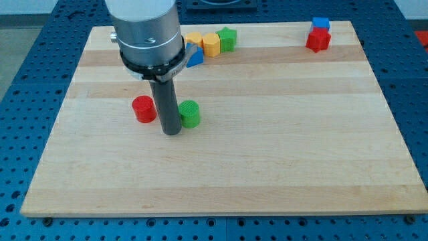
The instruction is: Push the green circle below the blue triangle
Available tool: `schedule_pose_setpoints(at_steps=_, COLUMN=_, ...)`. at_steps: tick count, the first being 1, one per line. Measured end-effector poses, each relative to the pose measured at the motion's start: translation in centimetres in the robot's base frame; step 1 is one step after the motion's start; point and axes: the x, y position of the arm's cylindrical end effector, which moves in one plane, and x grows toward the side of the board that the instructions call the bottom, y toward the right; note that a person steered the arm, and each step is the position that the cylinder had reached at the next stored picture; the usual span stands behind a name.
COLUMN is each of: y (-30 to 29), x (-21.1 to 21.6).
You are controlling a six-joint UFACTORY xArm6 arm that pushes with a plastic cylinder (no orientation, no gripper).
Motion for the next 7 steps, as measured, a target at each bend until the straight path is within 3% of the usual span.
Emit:
schedule_pose_setpoints(at_steps=1, y=1.3, x=-1.4)
schedule_pose_setpoints(at_steps=2, y=1.3, x=2.9)
schedule_pose_setpoints(at_steps=3, y=1.5, x=4.1)
schedule_pose_setpoints(at_steps=4, y=3.1, x=0.3)
schedule_pose_setpoints(at_steps=6, y=3.3, x=-0.9)
schedule_pose_setpoints(at_steps=7, y=4.4, x=-5.3)
